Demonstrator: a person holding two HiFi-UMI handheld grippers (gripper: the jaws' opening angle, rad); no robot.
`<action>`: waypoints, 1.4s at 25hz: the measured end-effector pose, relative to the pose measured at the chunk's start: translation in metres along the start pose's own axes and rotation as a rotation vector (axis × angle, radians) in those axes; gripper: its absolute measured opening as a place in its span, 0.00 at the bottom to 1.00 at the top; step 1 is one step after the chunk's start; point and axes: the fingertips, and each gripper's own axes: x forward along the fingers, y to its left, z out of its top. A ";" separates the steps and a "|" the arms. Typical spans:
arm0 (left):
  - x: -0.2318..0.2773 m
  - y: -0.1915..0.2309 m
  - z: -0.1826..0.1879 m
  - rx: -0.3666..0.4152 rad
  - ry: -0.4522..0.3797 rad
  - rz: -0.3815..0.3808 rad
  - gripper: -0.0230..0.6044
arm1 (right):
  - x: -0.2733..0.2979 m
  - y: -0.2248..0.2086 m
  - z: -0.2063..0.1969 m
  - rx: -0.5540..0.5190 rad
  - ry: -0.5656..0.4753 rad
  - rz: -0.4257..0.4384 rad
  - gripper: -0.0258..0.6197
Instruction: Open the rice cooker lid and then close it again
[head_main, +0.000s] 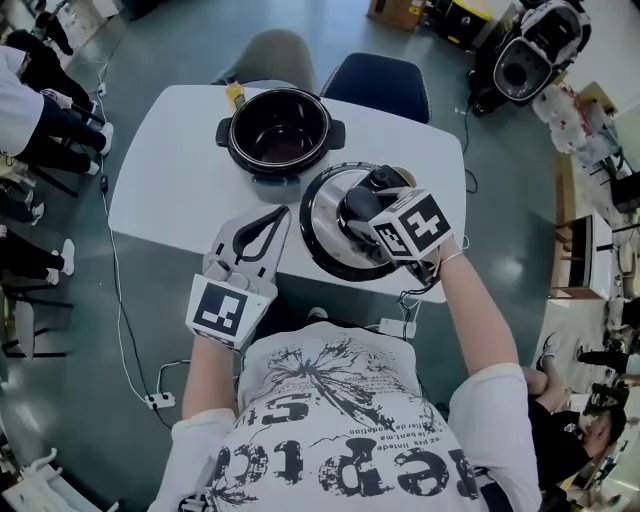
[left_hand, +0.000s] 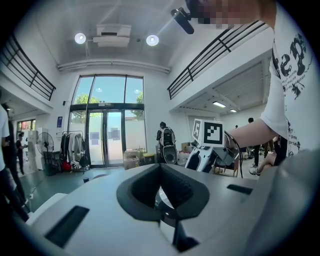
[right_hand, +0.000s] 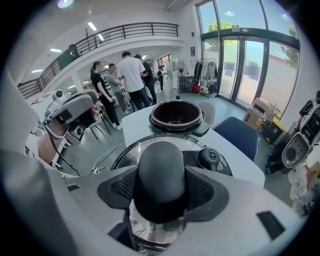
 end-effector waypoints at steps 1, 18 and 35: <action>0.000 0.001 0.001 0.003 -0.002 0.001 0.06 | -0.001 0.000 0.002 -0.004 0.000 -0.002 0.49; 0.014 0.088 0.033 0.059 -0.045 -0.002 0.06 | 0.009 -0.005 0.116 -0.084 -0.042 -0.003 0.49; 0.024 0.248 0.009 0.037 -0.035 0.004 0.06 | 0.105 -0.019 0.248 -0.046 -0.046 -0.003 0.49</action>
